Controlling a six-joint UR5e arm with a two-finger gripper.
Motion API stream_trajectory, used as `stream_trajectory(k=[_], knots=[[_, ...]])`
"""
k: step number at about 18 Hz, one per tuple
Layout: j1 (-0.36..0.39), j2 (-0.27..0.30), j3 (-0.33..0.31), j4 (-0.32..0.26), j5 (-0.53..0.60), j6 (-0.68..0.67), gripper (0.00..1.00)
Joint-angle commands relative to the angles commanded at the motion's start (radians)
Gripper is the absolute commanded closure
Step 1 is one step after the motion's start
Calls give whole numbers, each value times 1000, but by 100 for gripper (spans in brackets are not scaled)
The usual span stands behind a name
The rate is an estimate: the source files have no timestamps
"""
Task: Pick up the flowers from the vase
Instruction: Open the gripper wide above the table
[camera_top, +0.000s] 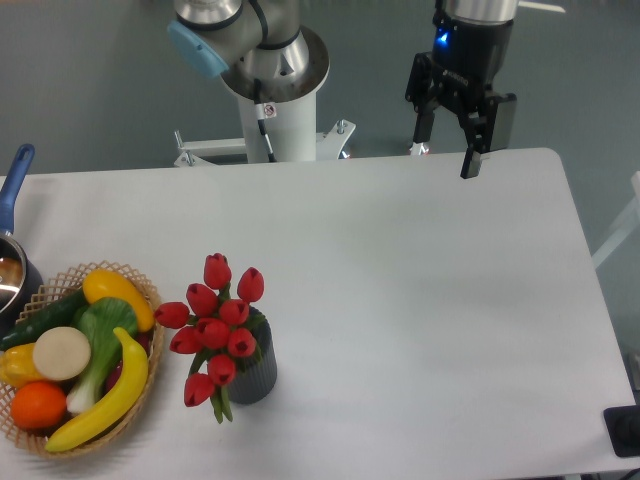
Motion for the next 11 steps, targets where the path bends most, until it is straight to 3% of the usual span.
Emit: stream_trajectory(k=[5,9,11], knots=[[2,-2,0,0,-107,-151,0],[8,3,-58,75,-202,-219,0],[5,11,-75,92,-228,-323,0]])
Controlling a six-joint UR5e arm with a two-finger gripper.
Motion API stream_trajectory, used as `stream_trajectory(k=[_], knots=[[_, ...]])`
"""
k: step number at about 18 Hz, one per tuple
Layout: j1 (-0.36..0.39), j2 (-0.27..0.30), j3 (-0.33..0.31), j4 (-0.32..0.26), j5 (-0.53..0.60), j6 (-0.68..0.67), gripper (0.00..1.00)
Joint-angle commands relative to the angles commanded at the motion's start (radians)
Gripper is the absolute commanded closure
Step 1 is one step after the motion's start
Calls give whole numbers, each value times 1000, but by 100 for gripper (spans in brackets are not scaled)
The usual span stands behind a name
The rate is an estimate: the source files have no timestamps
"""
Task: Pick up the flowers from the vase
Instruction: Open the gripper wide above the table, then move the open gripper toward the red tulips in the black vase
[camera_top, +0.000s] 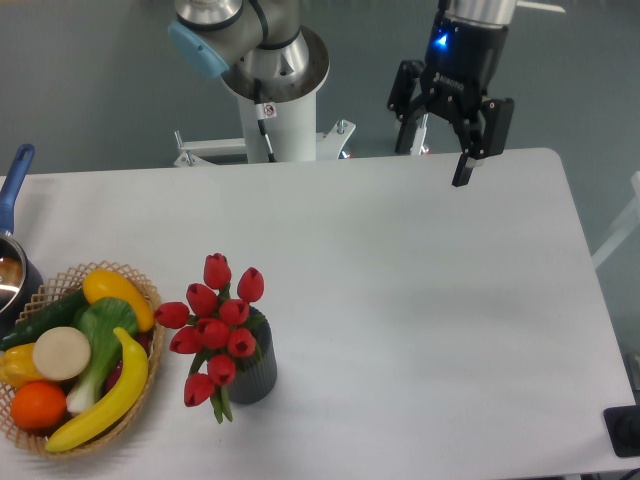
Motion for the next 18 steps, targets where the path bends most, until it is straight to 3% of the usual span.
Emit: stream_trajectory(k=[10,13,18], knots=[[-24,-6,-15,132,-213,-445,0],[-55,-2,-51,176,-226,-465,0],[-103,-1,-71,184,-221,-464,0]])
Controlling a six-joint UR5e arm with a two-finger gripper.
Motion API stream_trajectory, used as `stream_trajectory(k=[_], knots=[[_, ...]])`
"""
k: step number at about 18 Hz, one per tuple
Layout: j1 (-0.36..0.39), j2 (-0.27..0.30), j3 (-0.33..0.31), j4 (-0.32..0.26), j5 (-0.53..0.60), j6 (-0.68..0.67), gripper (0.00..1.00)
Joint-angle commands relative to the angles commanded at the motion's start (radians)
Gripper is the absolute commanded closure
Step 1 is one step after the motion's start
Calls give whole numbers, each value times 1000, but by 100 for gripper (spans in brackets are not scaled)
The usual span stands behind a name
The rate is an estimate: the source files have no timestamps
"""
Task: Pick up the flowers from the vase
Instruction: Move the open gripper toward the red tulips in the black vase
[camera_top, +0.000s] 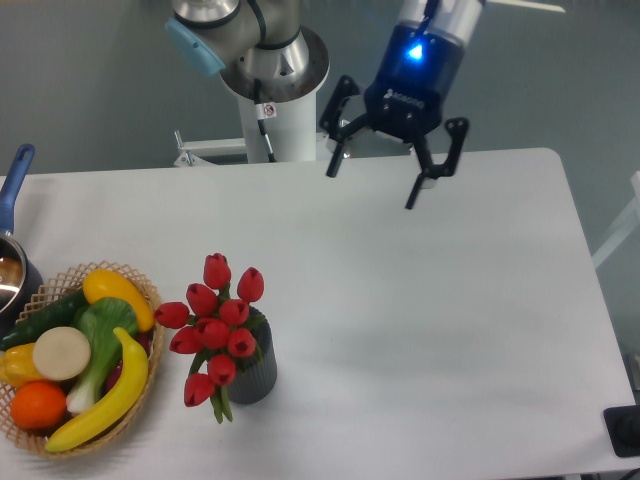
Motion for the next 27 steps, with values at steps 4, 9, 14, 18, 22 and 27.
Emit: stream_trajectory(k=[4,9,14,18,22,27], knots=[[-6,0,-70,130,-5,9,0],[-8,0,-109,207,11,8,0],[-29,-14,-127,207,6,11,0],[-31,-6,-205,209,11,66,0],[-32,-15,-229,209,6,110,0],[-81,-66,-219,212,6,101,0]])
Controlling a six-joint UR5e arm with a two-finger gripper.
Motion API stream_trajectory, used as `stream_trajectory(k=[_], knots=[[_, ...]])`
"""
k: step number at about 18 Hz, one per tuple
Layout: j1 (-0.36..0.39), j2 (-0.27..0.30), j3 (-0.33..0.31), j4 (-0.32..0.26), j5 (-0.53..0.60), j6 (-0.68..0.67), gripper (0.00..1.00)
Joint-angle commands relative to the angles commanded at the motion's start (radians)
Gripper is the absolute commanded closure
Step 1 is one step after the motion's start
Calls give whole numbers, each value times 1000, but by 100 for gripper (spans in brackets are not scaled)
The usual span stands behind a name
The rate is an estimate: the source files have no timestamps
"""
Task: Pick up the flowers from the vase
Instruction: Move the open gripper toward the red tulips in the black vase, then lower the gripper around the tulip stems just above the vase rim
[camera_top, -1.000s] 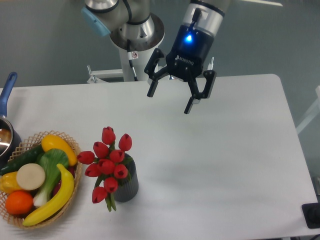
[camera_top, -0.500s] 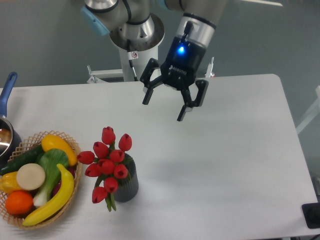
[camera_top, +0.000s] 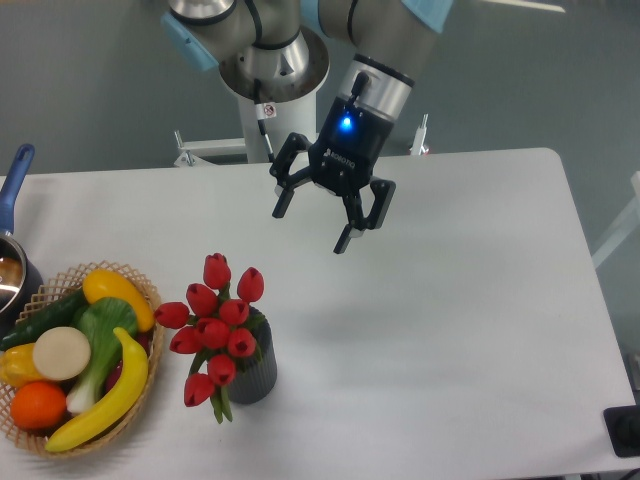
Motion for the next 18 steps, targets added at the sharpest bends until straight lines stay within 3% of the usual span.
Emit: stream_trajectory(k=[8,13,18], knots=[[-29,-68,23,11,5,8,0],[-80,-140,80,9,6,8,0],[-97,-172,103,17,5,8,0]])
